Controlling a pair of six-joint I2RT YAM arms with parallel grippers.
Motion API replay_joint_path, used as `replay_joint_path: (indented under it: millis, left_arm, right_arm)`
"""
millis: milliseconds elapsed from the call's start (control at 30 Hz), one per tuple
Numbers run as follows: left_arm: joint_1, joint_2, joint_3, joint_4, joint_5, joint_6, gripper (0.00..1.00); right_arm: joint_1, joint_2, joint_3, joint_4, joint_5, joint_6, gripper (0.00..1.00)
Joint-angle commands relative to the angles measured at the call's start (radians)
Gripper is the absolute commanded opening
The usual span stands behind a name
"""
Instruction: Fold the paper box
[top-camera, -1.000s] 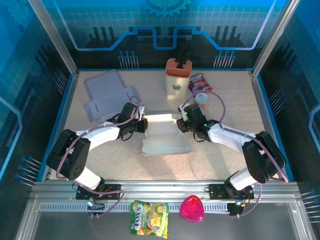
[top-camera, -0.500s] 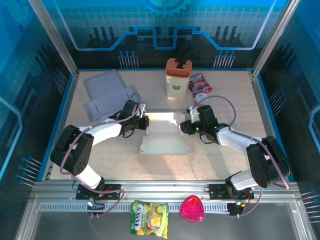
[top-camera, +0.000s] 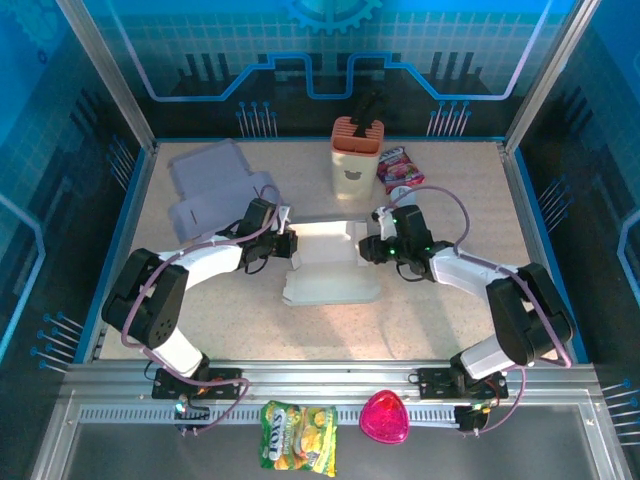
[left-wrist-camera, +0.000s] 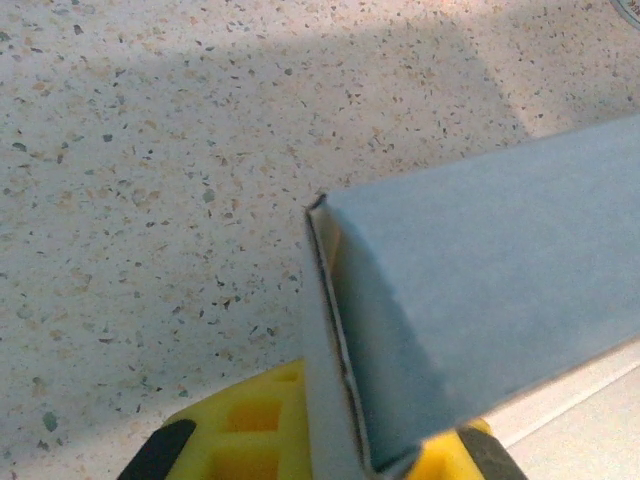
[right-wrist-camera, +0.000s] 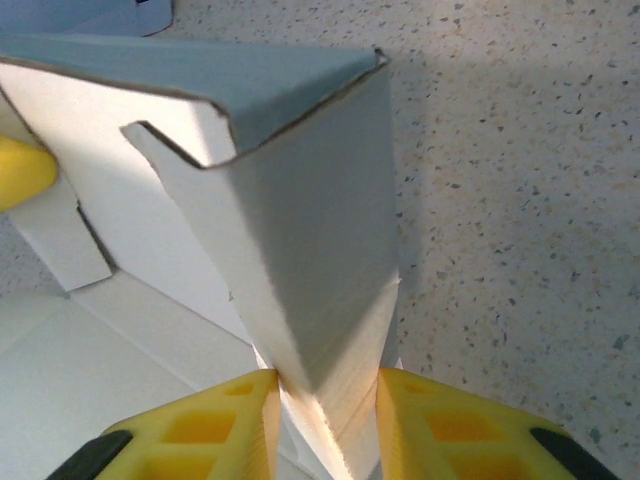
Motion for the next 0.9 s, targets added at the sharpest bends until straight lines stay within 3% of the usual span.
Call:
replay_joint_path:
  millis: [0,100,367,667,867]
  left_arm:
    - [-0.001,0.042,0.002,-0.033,-0.006,0.0,0.0]
    - [-0.016,0.041,0.009,-0.044,-0.023,0.001,0.0]
    - [-0.041,0.051,0.034,-0.084,-0.088,-0.003,0.0]
    - [-0.052,0.049,0.043,-0.1,-0.101,0.006,0.0]
    - [-0.059,0.057,0.053,-0.107,-0.103,0.01,0.0]
  right_arm:
    - [0.052,0.034,0.039,-0.053,0.057,-0.012,0.28]
    - [0.085,0.054,0.06,-0.079,0.146,-0.007,0.24]
    - [0.171,0.08,0.083,-0.125,0.41,0.052,0.0]
    - [0.173,0.087,0.115,-0.143,0.439,0.057,0.15]
    - [0.17,0.107,0.139,-0.144,0.424,0.051,0.18]
